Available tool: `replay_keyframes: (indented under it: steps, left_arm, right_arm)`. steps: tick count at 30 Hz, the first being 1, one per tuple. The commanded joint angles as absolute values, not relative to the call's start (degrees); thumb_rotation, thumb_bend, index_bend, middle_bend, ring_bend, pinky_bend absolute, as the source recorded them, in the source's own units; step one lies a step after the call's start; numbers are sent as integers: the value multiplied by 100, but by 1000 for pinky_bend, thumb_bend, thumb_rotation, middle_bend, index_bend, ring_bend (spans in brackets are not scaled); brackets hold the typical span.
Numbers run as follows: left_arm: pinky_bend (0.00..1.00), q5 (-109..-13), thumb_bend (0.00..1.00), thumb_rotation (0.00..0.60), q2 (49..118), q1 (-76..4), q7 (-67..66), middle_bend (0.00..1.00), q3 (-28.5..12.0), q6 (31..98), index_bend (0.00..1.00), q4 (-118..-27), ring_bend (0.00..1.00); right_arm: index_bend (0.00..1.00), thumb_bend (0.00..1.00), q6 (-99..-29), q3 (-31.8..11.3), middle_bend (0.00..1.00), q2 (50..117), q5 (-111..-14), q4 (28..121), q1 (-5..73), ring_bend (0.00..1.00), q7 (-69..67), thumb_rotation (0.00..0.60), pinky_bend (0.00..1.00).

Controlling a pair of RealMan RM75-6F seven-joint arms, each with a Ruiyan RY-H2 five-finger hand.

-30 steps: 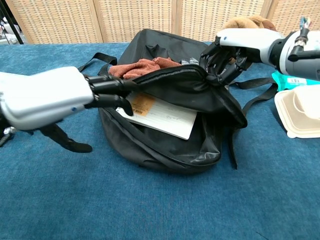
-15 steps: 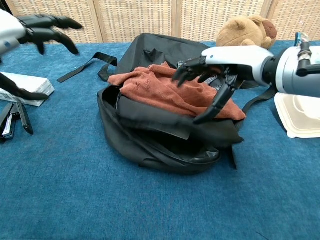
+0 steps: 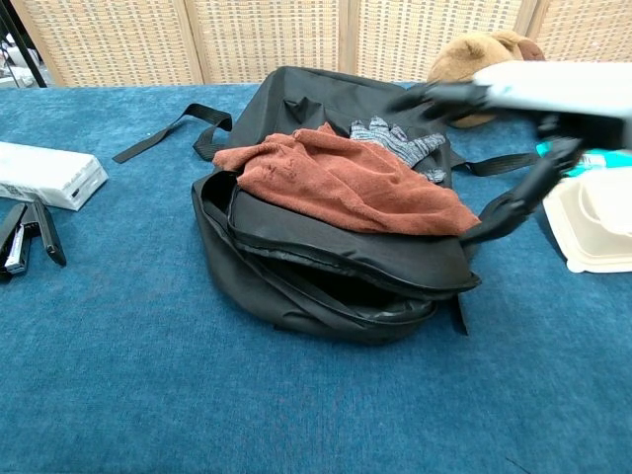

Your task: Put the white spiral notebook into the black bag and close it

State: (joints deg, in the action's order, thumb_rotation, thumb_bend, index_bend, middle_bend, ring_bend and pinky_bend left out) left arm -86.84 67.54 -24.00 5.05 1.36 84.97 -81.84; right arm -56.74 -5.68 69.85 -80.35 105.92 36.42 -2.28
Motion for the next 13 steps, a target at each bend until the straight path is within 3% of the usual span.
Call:
replay_keyframes:
  steps: [1,6,13]
  left_arm:
    - [265,-8388,0,600,6495,-2128,398,0,165,8491,3,-8627,0]
    - [179,-8077,0,600,6212,-1770,255,0,234,8437,0,-9256,0]
    - [80,-7822,0,600,6086,-1458,27,0,178,8525,0,-9689,0]
  right_arm:
    - [0,0,-6846,-231,0,6923,-8796,9387,2897,0,-360,600,0]
    - [0,0,-7479,-177,0,6988,-8809,8199,2438,0,-618,600,0]
    - [0,0,-7877,-160,0,7041,-8655,7616,1997,0,-1069,600,0]
